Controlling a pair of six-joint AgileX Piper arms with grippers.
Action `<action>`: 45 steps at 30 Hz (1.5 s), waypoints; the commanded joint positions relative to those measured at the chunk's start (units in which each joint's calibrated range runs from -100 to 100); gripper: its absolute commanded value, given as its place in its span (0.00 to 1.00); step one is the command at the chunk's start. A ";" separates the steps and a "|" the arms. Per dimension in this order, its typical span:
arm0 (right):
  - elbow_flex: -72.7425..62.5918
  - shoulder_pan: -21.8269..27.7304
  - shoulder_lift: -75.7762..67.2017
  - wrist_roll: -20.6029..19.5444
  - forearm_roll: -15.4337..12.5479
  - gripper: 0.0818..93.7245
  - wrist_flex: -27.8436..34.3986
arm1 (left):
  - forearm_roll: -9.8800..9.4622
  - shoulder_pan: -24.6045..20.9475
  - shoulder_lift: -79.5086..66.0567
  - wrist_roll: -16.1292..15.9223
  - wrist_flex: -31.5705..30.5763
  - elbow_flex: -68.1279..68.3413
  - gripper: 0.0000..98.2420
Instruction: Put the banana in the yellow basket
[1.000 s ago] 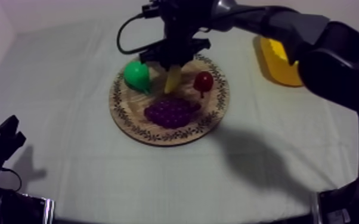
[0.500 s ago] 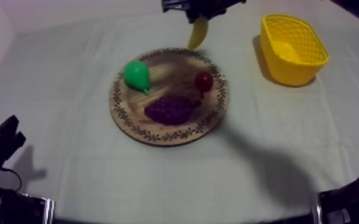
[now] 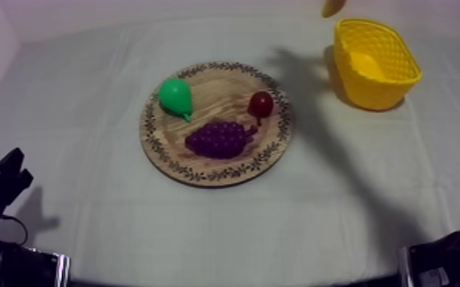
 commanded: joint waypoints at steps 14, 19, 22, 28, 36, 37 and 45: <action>11.37 11.38 3.21 1.41 0.51 0.10 -8.17 | 0.00 -0.01 0.00 -0.01 0.00 0.01 0.00; 11.35 12.71 7.45 1.91 -0.62 0.10 -9.58 | 0.00 -0.01 0.00 0.00 0.00 0.01 0.00; 10.07 13.34 10.44 2.49 -1.56 0.10 -10.38 | 0.00 -0.01 0.00 0.01 0.00 0.01 0.00; 8.88 14.02 15.65 2.62 -2.09 0.10 -11.50 | 0.00 -0.01 0.00 -0.01 0.00 0.01 0.00; 8.68 15.21 17.97 3.91 -3.57 0.41 -13.57 | 0.00 -0.01 0.00 0.00 0.00 0.01 0.00; 8.81 15.28 17.76 4.10 -3.68 0.46 -13.85 | 0.00 -0.01 0.00 0.00 0.00 0.01 0.00; 15.03 14.86 10.71 3.21 -2.91 0.33 -18.25 | 0.00 -0.01 0.00 0.00 0.00 0.01 0.00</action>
